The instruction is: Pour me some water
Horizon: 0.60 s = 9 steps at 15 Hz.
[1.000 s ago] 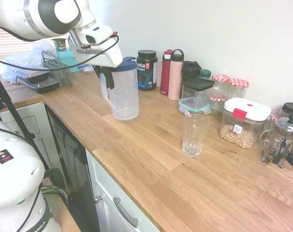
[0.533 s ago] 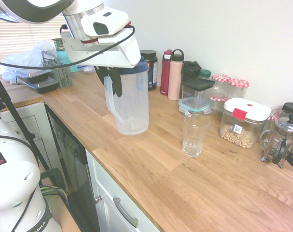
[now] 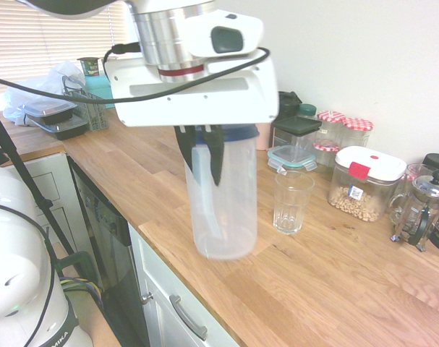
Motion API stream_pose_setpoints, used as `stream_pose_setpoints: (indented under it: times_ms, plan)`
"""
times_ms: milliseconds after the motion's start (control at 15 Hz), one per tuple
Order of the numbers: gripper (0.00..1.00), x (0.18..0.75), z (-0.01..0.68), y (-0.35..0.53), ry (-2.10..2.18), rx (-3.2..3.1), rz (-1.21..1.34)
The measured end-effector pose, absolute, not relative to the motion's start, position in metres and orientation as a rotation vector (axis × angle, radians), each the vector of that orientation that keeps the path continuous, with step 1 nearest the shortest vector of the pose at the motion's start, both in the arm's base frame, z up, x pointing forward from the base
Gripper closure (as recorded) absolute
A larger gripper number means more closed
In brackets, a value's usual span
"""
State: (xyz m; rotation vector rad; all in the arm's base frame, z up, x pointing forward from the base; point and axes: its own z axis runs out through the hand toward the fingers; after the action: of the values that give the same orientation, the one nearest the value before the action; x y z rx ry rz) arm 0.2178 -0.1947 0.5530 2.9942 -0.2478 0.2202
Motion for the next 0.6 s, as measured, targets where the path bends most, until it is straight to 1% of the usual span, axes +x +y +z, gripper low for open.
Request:
stream_pose_setpoints:
  times_ms: [133,267,467,600]
  plan:
    - [1.0,0.236,0.55,-0.227,-0.215,2.975,0.128]
    - [1.0,0.269,0.546,-0.241,-0.213,2.961,0.048]
    - [1.0,0.326,0.535,-0.242,-0.205,2.905,-0.046]
    - [1.0,0.354,0.539,-0.231,-0.186,2.837,-0.108]
